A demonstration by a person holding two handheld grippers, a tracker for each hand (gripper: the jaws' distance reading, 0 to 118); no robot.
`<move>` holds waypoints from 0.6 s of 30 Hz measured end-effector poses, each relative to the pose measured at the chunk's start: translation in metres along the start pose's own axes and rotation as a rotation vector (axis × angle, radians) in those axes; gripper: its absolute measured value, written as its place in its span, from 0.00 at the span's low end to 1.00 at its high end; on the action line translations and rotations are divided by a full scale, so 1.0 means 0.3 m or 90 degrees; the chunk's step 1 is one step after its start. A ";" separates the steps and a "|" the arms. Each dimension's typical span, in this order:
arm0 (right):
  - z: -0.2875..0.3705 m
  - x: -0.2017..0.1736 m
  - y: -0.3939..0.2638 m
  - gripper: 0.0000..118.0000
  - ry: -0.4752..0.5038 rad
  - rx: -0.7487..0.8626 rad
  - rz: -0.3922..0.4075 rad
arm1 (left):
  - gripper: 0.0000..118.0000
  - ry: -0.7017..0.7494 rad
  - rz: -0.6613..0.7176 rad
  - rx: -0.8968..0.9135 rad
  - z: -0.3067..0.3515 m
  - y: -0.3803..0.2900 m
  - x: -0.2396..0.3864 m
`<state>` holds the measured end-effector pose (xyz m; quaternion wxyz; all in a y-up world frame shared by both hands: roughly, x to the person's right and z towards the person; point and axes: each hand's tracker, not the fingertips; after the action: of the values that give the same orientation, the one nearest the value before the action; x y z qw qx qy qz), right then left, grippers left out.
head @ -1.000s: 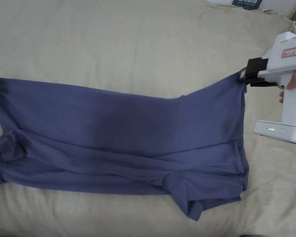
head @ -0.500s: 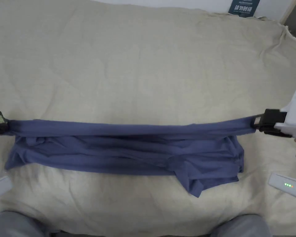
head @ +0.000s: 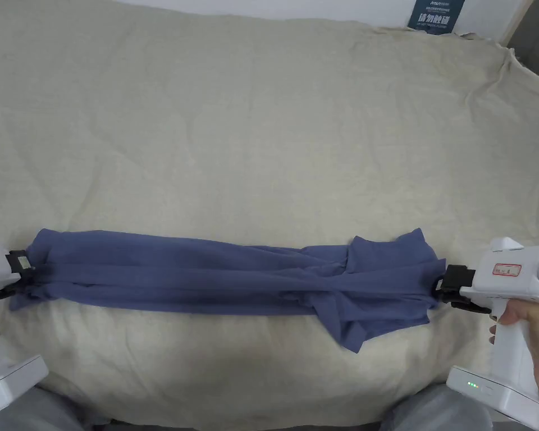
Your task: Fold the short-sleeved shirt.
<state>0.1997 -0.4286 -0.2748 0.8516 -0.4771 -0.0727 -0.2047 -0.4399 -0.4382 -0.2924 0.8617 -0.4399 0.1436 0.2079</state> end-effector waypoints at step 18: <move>0.421 -0.307 0.045 0.84 -0.042 0.449 0.283 | 1.00 -0.026 -0.203 0.436 0.416 0.064 0.303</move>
<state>0.1312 -0.2903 -0.2473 0.9834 -0.1668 -0.0608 0.0373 -0.3619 -0.3050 -0.2735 0.9832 -0.1386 0.1174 0.0201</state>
